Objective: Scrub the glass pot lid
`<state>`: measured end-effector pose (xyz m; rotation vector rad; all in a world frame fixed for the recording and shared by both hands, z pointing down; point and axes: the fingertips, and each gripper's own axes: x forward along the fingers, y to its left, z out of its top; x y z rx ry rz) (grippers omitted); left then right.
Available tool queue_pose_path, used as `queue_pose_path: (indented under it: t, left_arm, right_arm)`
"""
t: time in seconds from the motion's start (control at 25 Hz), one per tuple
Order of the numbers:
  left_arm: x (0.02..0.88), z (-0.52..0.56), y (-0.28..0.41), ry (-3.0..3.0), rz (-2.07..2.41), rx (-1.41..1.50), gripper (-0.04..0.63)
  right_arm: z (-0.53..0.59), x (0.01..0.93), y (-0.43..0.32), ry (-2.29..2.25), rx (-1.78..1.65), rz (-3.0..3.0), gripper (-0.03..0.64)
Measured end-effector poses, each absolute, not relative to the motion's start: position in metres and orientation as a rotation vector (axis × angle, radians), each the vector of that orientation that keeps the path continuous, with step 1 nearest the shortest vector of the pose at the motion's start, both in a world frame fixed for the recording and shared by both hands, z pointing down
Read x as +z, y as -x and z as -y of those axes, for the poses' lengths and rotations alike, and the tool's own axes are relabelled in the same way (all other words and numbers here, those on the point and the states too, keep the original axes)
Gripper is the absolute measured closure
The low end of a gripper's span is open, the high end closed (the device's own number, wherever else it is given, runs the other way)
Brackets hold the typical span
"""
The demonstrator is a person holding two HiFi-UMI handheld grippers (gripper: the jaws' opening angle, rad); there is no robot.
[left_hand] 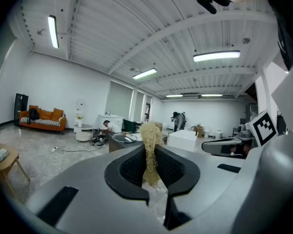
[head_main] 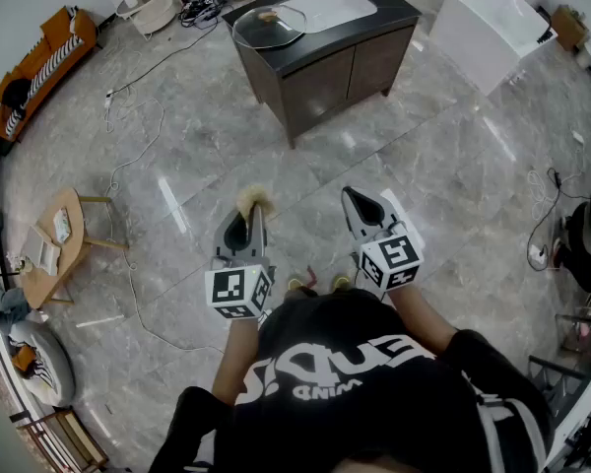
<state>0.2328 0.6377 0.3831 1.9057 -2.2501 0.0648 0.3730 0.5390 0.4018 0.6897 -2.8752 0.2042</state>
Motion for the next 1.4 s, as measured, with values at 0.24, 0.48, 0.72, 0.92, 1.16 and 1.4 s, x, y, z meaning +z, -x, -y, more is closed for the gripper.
queue_pose_path:
  t: [0.24,0.48,0.72,0.92,1.16,1.4]
  left_arm:
    - [0.386,-0.633,-0.223,-1.925,2.223,0.065,0.548]
    - [0.392,-0.635,-0.201,-1.937,2.209,0.048,0.548]
    - [0.396,-0.631,-0.181,-1.977,2.178,0.041,0.548]
    - [0.394,-0.619,-0.180,-1.982,2.151,0.033,0.548]
    - [0.397,-0.589,-0.165,-1.989,2.143,0.055,0.548]
    - [0.398,-0.547,-0.143,-1.996,2.129,0.072,0.548]
  right_arm:
    - [-0.539,0.407,-0.363,-0.726,0.223,2.868,0.603]
    - [-0.549,0.416,-0.351,-0.737,0.251,2.869,0.603]
    - [-0.555,0.420,-0.341,-0.792,0.265,2.873,0.603]
    - [-0.540,0.418,-0.335,-0.798,0.279,2.870,0.603]
    - [-0.503,0.417,-0.314,-0.805,0.289,2.896,0.603]
    - [-0.455,0.418,-0.283,-0.805,0.341,2.936,0.603]
